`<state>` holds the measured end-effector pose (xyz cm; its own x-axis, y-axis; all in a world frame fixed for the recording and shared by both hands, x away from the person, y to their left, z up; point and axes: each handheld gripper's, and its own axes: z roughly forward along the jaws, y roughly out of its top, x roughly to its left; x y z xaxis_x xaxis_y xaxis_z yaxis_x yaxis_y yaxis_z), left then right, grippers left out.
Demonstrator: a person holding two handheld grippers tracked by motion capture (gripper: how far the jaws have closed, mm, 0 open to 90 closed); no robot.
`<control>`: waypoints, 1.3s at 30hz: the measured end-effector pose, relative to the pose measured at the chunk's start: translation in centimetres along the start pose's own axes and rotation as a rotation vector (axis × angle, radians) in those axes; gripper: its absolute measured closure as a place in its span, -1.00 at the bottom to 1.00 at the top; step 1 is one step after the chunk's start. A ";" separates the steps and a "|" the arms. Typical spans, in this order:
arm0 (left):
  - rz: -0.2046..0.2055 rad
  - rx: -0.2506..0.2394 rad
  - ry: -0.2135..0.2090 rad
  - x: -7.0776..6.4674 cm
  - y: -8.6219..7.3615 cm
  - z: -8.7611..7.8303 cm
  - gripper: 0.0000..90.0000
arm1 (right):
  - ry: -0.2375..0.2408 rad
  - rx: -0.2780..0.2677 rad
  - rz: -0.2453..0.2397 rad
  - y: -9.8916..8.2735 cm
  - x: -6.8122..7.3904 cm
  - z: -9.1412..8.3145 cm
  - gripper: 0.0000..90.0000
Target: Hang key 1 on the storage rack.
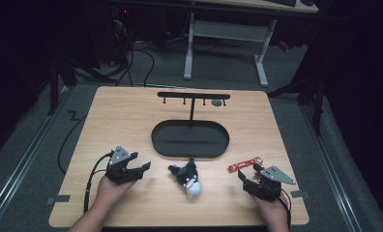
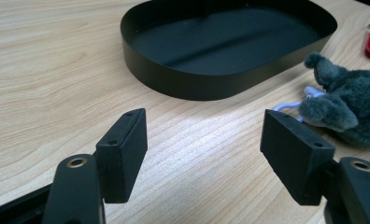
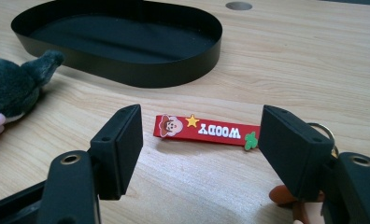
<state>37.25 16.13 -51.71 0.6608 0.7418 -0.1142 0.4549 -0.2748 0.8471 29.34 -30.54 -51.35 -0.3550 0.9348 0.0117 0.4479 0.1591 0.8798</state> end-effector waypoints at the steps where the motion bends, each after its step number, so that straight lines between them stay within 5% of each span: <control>1: -0.002 0.006 -0.003 0.0 0.0 0.1 -0.29 | 0.003 0.001 -0.001 0.0 0.0 0.0 -0.31; 28: 0.045 0.036 -0.016 -0.6 -0.3 0.6 -0.29 | 0.012 0.025 -0.013 -0.2 0.0 0.5 -0.31; 39: 0.058 0.045 -0.015 -1.0 -0.3 0.7 -0.30 | 0.008 0.103 -0.039 0.5 0.2 0.2 -0.47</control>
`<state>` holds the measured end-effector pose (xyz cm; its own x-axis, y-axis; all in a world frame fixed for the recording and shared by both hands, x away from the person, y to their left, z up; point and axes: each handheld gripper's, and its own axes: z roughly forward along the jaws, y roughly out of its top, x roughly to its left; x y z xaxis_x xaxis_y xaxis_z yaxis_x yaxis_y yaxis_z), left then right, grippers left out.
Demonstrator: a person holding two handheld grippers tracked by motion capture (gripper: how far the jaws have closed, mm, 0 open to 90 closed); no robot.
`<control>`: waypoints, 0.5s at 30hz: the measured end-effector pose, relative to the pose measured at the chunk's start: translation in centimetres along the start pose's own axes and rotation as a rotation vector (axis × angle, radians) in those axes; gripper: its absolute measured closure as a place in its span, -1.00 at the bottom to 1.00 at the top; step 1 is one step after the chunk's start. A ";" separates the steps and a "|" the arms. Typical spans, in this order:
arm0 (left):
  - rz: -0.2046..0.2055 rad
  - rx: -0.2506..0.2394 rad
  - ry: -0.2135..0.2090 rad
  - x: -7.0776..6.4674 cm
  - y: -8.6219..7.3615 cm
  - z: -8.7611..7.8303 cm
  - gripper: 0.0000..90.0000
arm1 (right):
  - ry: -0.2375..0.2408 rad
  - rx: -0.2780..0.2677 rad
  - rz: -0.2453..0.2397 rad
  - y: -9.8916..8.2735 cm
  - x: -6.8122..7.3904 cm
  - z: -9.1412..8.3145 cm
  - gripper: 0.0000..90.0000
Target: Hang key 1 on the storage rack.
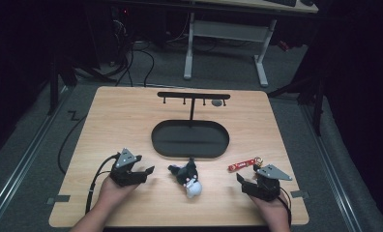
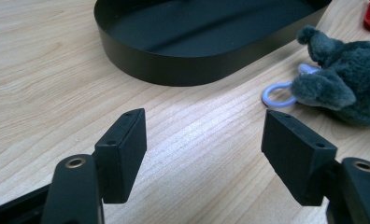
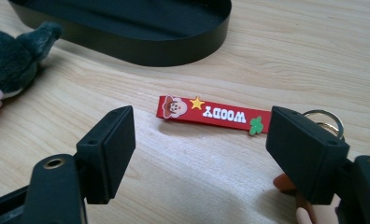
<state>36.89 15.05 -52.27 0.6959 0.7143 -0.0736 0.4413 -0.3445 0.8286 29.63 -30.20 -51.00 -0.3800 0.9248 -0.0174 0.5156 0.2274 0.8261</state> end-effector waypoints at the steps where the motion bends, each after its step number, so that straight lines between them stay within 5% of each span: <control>1: 0.004 0.000 0.001 0.0 0.0 0.0 -0.30 | 0.000 0.001 -0.002 0.0 0.1 0.0 -0.47; 15: 0.036 -0.006 0.002 -0.2 0.1 0.0 -0.32 | -0.021 0.114 -0.055 1.1 0.5 0.3 -0.44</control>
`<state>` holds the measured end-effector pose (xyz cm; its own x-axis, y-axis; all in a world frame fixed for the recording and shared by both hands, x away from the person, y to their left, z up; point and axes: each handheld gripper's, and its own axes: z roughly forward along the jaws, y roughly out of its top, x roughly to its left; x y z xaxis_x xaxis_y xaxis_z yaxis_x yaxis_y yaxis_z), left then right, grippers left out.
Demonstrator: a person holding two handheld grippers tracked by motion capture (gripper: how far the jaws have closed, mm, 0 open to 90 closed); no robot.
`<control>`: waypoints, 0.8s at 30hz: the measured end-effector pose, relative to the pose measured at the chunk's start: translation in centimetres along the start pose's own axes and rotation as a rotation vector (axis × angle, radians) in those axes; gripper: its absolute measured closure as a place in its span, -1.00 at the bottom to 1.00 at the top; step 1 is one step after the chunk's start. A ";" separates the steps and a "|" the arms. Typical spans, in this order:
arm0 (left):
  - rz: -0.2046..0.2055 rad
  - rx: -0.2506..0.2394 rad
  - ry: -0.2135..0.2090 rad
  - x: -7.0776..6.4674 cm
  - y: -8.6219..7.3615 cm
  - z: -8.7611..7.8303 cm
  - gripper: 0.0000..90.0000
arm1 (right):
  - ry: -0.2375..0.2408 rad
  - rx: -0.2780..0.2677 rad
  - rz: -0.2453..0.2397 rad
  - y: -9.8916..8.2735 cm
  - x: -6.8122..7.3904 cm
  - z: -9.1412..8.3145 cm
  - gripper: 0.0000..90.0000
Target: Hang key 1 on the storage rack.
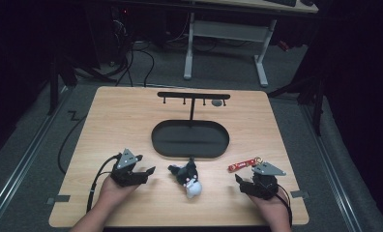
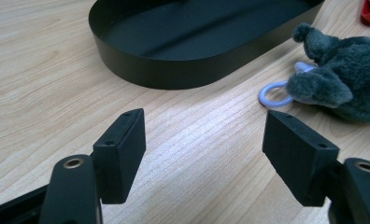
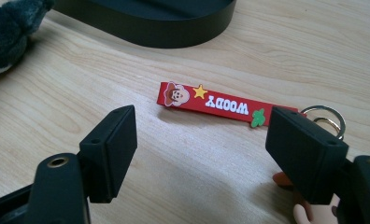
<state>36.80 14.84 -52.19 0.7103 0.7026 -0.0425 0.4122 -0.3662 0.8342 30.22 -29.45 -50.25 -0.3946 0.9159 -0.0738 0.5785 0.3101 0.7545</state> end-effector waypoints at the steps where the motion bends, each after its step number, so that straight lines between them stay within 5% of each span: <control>1: 0.001 0.000 0.000 0.0 0.0 0.0 -0.32 | 0.003 0.010 0.004 0.1 -0.1 -0.1 -0.44; 20: 0.044 0.028 0.010 -0.7 -0.1 0.1 -0.33 | 0.083 0.103 0.003 0.8 -0.2 -0.2 -0.24; 24: 0.046 -0.001 -0.032 -0.9 0.1 -0.2 -0.39 | 0.112 0.116 -0.001 1.2 -0.1 0.3 -0.16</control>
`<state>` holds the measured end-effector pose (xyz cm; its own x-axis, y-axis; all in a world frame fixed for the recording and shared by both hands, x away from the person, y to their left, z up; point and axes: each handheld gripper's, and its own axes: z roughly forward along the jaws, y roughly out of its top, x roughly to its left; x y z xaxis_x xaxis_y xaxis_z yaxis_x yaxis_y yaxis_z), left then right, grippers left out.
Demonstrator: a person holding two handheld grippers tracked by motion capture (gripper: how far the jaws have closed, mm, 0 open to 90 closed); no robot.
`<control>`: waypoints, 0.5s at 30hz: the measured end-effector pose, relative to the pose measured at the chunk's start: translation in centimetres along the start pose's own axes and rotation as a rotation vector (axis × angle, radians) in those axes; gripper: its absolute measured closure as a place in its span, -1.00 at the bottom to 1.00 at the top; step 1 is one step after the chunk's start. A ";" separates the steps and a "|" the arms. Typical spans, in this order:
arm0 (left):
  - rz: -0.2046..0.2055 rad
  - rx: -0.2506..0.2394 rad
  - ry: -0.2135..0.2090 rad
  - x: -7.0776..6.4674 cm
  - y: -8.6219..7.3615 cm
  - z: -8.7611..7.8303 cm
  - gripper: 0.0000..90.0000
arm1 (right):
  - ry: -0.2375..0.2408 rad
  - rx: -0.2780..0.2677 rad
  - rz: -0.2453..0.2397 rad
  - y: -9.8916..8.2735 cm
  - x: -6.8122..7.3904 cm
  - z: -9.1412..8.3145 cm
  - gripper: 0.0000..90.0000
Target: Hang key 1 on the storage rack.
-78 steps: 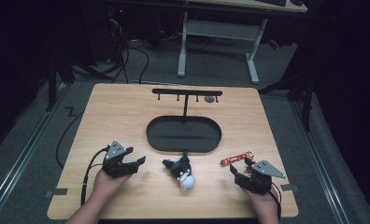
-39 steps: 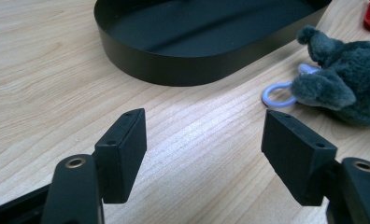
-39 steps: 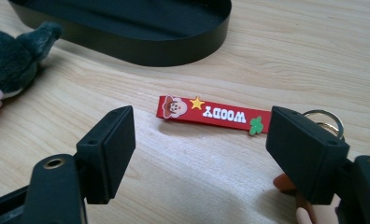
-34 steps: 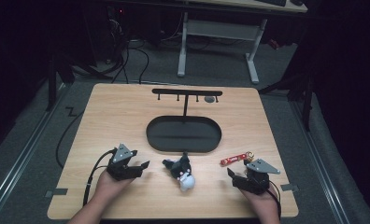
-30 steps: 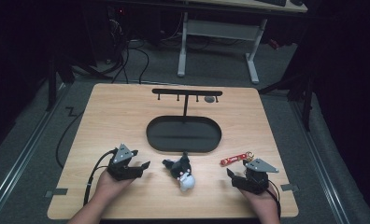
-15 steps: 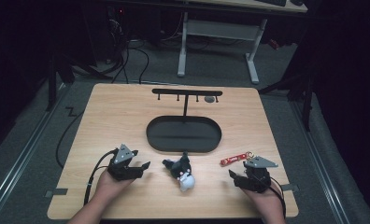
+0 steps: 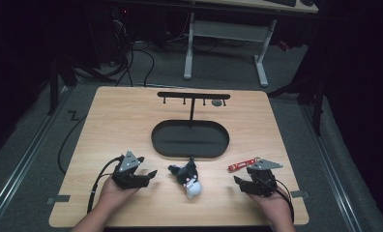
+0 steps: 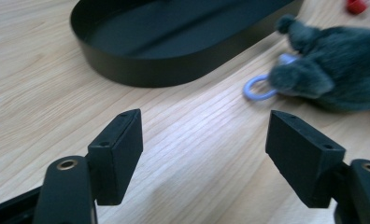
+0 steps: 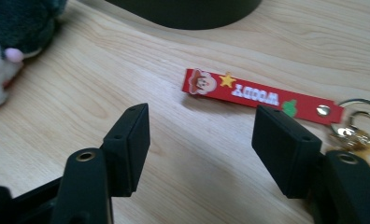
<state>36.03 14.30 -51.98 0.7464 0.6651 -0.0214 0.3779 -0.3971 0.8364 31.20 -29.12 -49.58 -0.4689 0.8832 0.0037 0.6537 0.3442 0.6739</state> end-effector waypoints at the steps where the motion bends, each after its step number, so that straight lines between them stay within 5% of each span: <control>1: 0.011 0.000 -0.004 -0.1 0.0 -0.1 -0.39 | 0.011 0.006 0.000 0.1 0.0 0.1 -0.16; 5: 0.040 0.012 -0.004 -0.3 0.0 0.0 -0.39 | 0.006 0.064 -0.021 0.5 0.4 0.8 -0.16; 15: 0.029 0.005 -0.014 0.1 0.0 -0.2 -0.39 | 0.019 0.168 -0.045 1.5 1.1 1.3 -0.20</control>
<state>35.97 14.54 -51.87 0.7648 0.6443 -0.0053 0.3586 -0.4188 0.8343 32.45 -27.23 -49.58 -0.5100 0.8601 -0.0082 0.7213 0.4329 0.5407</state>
